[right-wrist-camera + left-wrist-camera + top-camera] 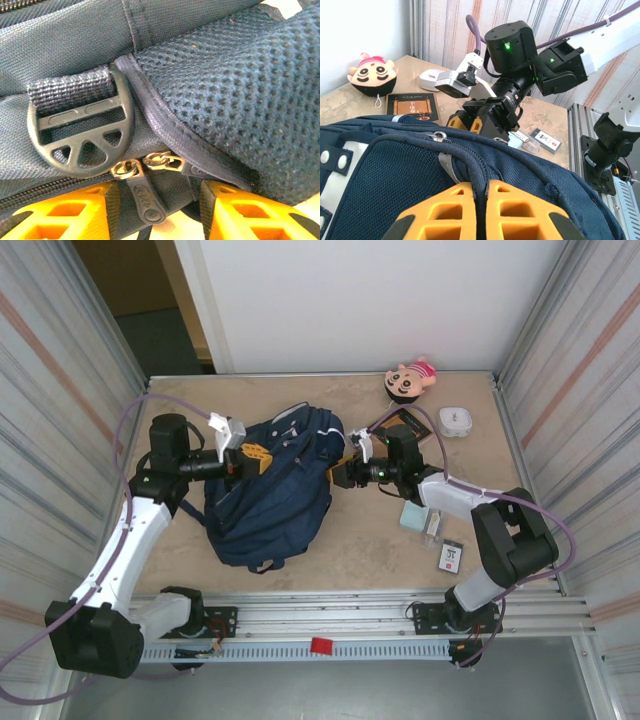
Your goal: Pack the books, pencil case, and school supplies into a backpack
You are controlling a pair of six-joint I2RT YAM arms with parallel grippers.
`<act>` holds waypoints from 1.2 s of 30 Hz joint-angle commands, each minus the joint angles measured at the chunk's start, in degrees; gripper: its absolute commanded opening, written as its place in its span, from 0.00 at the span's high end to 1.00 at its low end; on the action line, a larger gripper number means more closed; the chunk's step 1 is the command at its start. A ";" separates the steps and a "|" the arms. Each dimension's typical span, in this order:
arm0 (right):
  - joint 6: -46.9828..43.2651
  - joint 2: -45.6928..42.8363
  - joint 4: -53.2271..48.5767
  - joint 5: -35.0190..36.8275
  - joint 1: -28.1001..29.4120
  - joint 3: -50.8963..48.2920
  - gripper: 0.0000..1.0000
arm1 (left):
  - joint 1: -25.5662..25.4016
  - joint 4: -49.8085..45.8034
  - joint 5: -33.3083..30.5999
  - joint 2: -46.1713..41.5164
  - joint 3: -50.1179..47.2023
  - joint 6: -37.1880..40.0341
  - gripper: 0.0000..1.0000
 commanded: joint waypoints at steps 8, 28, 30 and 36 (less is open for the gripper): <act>-0.34 -1.77 -0.47 -10.74 2.42 2.61 0.90 | 0.08 6.77 -1.02 -1.24 -0.53 1.03 1.00; 7.81 -7.96 -6.30 -11.32 7.70 1.46 0.98 | -3.39 12.06 -30.57 -3.20 -5.48 -0.81 1.00; 8.44 -8.19 -8.71 -8.84 8.67 1.99 0.99 | -4.40 12.97 -32.00 -2.88 -5.58 -1.92 1.00; 12.88 -7.56 -8.22 -3.13 13.02 2.28 0.99 | -7.91 16.99 -35.54 -1.02 -6.13 -5.58 1.00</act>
